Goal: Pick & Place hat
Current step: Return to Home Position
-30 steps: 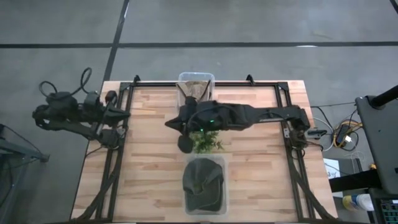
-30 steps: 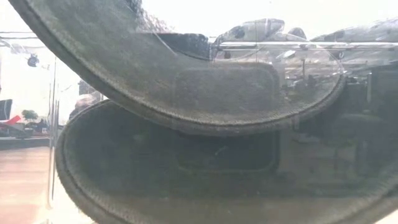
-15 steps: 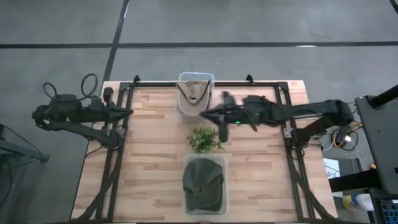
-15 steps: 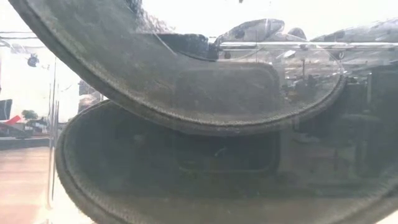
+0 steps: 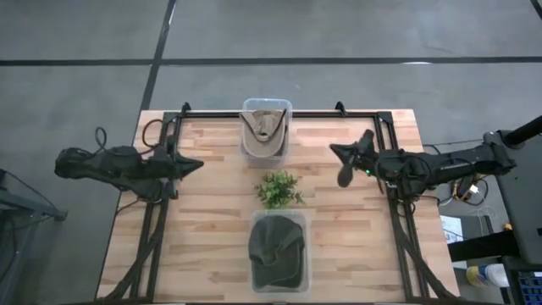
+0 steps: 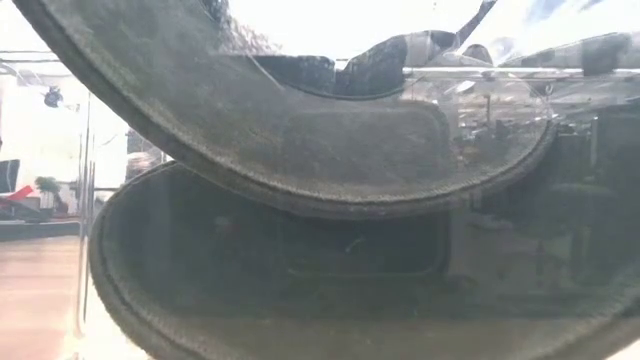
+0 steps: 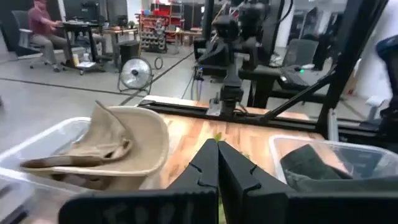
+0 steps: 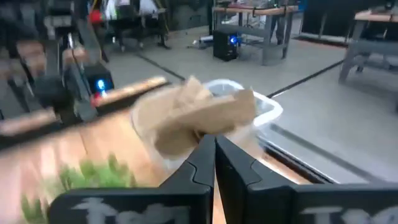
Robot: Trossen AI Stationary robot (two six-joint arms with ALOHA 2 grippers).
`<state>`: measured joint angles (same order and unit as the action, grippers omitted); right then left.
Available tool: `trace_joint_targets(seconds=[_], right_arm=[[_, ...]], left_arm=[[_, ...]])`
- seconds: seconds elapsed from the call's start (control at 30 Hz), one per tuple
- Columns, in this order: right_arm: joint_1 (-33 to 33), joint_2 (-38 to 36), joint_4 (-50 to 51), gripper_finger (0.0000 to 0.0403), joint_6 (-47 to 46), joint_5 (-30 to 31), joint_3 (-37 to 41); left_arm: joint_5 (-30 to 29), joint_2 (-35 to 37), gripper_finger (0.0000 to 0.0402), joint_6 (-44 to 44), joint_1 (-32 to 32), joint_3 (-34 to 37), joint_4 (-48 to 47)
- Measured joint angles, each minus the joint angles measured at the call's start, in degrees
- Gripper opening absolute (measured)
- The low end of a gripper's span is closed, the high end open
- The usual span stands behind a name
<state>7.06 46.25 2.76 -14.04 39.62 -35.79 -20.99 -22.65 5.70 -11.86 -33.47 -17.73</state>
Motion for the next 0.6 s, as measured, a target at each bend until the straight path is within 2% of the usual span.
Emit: trace_joint_targets(seconds=[0.1, 0.2, 0.27, 0.33, 0.4, 0.47, 0.6], right_arm=[[0.6, -5.1, 1.2, 0.0008, 0.0, -4.3, 4.2], [0.6, -8.6, -5.2, 0.0009, 5.1, -9.3, 8.5], [0.5, -10.6, -8.5, 0.0009, 9.8, -17.6, 11.6], [0.2, -12.7, -10.5, 0.0009, 10.6, -25.1, 14.0], [0.1, -15.4, -11.5, 0.0009, 9.7, -29.7, 16.7], [0.1, -18.0, -11.6, 0.0009, 9.3, -31.8, 19.4], [0.0, -24.6, -15.4, 0.0009, 10.3, -32.0, 24.3]], left_arm=[[1.0, 1.0, 0.0000, 0.2, 0.0, 3.7, 5.5], [1.0, 2.2, 0.0000, -2.7, 0.0, 6.8, 12.7], [0.9, 3.1, 0.0000, -4.2, 0.0, 8.6, 14.3], [1.0, 4.4, 0.0000, -4.0, 0.0, 10.0, 13.1], [1.0, 5.5, 0.0000, -2.7, 0.0, 11.2, 12.3], [1.0, 7.0, 0.0000, -2.2, 0.0, 12.4, 12.3], [1.0, 10.2, 0.0000, -2.1, 0.0, 14.4, 11.2]])
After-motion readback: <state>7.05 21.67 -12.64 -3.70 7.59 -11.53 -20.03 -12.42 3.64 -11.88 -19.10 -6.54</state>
